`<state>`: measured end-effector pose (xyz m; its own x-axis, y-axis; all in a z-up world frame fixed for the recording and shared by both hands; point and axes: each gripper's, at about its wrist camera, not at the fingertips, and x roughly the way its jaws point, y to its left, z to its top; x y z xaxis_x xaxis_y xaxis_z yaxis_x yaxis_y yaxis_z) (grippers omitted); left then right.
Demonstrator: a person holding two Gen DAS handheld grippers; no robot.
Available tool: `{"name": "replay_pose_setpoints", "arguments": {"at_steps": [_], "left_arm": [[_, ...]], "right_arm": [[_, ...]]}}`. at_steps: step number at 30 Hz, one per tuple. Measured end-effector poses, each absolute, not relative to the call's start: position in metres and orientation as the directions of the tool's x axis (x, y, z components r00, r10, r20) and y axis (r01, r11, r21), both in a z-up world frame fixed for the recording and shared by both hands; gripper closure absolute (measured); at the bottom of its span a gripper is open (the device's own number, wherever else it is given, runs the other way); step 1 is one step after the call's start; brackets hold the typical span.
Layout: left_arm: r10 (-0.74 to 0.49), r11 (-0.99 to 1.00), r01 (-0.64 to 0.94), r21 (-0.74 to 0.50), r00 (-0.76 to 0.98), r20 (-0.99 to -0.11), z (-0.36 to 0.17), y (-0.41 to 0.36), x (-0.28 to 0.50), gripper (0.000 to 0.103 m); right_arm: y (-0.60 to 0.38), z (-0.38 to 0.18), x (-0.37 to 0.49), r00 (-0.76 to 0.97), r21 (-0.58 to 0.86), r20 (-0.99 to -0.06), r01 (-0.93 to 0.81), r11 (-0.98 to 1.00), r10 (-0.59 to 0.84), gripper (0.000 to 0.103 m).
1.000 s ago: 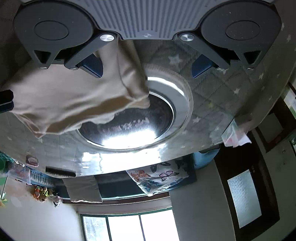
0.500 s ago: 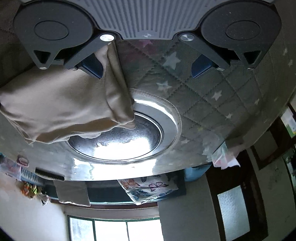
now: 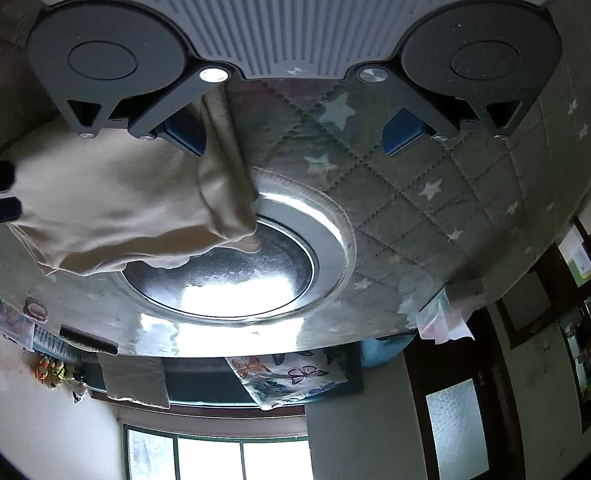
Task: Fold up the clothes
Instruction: 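Grasp the folded sweatshirt edge with the right gripper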
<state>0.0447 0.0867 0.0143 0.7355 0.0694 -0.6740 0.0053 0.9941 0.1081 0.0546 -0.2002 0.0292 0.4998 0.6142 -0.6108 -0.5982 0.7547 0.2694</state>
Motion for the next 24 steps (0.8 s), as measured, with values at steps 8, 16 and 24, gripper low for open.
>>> {"name": "replay_pose_setpoints", "arguments": {"at_steps": [8, 16, 24], "left_arm": [[0.076, 0.994, -0.005, 0.107, 0.739, -0.669, 0.019, 0.092, 0.039, 0.000], [0.058, 0.996, -0.001, 0.087, 0.760, -0.648, 0.028, 0.090, 0.041, 0.000], [0.065, 0.997, -0.023, 0.072, 0.750, -0.658, 0.024, 0.098, 0.039, 0.000]], "right_arm": [[-0.171, 0.024, 0.059, 0.494, 0.208, -0.634, -0.633, 0.746, 0.595, 0.054], [-0.132, 0.018, 0.065, 0.494, 0.131, -0.648, -0.677, 0.724, 0.579, 0.054], [-0.107, 0.011, 0.051, 0.524, -0.006, -0.657, -0.723, 0.691, 0.542, 0.054]]}}
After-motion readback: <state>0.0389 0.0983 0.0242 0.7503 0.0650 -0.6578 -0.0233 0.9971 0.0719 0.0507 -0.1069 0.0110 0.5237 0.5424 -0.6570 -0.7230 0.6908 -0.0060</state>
